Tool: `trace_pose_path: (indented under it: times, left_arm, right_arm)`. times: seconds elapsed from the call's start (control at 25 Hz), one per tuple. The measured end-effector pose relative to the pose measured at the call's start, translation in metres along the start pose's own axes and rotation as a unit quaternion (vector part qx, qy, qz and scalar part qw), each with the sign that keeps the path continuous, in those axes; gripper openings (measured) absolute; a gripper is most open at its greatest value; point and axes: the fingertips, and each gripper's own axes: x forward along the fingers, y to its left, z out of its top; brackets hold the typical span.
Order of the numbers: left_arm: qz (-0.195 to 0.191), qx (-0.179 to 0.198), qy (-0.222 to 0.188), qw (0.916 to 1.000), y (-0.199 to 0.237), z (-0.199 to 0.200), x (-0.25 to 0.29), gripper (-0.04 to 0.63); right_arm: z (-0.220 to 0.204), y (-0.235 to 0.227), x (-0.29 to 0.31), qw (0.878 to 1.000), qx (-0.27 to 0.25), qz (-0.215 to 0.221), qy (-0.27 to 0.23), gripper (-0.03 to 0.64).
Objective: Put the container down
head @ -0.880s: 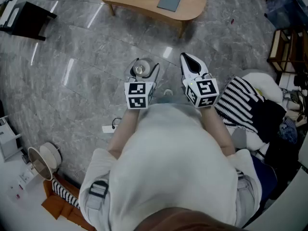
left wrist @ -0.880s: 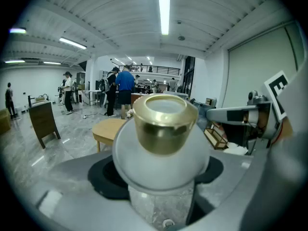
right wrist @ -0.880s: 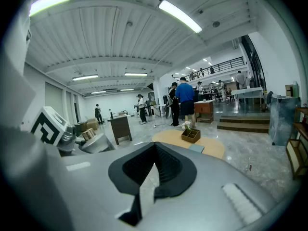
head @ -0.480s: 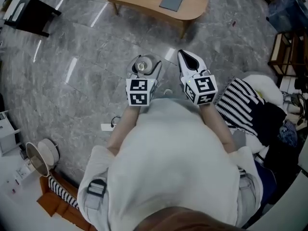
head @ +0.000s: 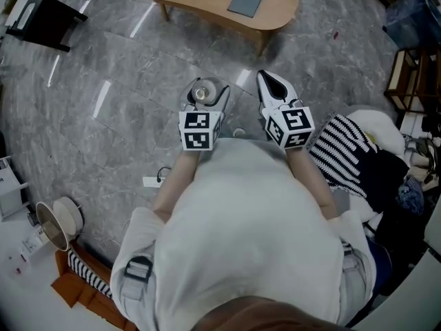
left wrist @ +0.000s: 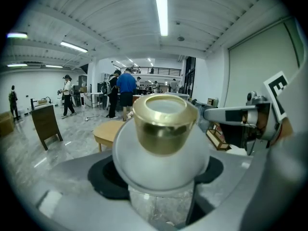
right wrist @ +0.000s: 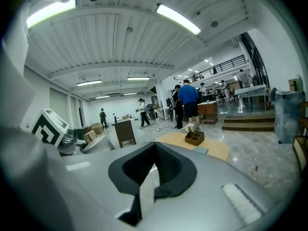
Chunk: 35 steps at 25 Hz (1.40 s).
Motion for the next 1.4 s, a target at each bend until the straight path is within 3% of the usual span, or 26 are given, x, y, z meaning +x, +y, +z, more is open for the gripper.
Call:
trace_pose_path:
  times: [0.56,1.4]
  left_arm:
    - [-0.004,-0.015,0.002,0.9999,0.044,0.024,0.055,0.351]
    - [-0.041,0.005,0.024,0.9989,0.178,0.129,0.218,0.351]
  right_arm:
    - [-0.001,-0.013,0.069,0.999,0.004,0.026,0.032,-0.002]
    - [0.089,-0.091,0.277,0.999,-0.008,-0.01,0.03,-0.002]
